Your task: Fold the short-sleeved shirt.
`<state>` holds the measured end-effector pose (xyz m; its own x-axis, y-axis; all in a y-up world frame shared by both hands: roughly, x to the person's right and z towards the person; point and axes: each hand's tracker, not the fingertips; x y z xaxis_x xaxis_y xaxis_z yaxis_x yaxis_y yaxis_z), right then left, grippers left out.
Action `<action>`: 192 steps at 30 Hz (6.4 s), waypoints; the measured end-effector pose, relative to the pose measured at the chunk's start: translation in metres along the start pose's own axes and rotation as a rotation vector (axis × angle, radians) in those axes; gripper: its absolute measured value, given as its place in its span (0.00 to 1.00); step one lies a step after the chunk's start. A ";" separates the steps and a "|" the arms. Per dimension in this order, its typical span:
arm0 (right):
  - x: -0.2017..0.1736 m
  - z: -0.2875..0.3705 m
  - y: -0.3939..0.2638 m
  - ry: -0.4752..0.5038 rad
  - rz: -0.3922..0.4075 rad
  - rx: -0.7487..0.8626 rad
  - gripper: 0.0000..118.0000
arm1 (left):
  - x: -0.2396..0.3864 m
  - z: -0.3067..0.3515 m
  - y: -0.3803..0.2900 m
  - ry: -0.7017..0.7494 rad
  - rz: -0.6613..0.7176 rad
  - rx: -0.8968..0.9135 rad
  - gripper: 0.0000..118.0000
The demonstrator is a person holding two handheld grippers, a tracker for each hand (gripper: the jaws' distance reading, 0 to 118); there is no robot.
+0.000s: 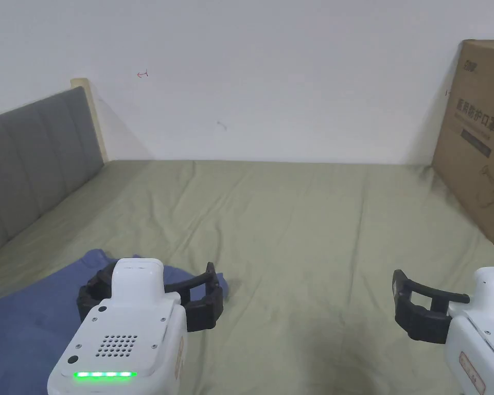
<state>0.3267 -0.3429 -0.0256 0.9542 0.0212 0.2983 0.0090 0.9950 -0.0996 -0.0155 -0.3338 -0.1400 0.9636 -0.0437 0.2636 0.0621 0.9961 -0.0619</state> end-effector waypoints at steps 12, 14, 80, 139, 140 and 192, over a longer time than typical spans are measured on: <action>-0.002 0.016 0.002 -0.123 0.035 0.033 0.00 | 0.012 0.011 0.004 0.034 -0.036 0.079 0.00; 0.002 0.019 -0.001 -0.029 -0.051 0.043 0.00 | 0.012 0.010 0.003 -0.073 0.007 0.007 0.00; -0.114 -0.094 -0.051 0.427 0.008 -0.259 0.00 | -0.183 -0.332 -0.092 0.061 -0.064 -0.769 0.02; 0.060 0.000 -0.062 0.009 0.043 -0.260 0.00 | -0.035 -0.178 -0.094 -0.269 0.174 -0.465 0.52; 0.060 -0.002 -0.062 0.009 0.048 -0.263 0.00 | -0.030 -0.201 -0.100 -0.253 0.160 -0.501 0.91; 0.133 -0.115 0.053 0.076 0.026 -0.328 0.00 | -0.038 -0.211 0.104 -0.265 0.068 -0.209 0.02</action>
<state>0.4889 -0.2986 -0.1001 0.9749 0.0266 0.2210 0.0682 0.9094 -0.4104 0.0088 -0.2442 -0.3593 0.8682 0.0706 0.4912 0.0786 0.9578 -0.2765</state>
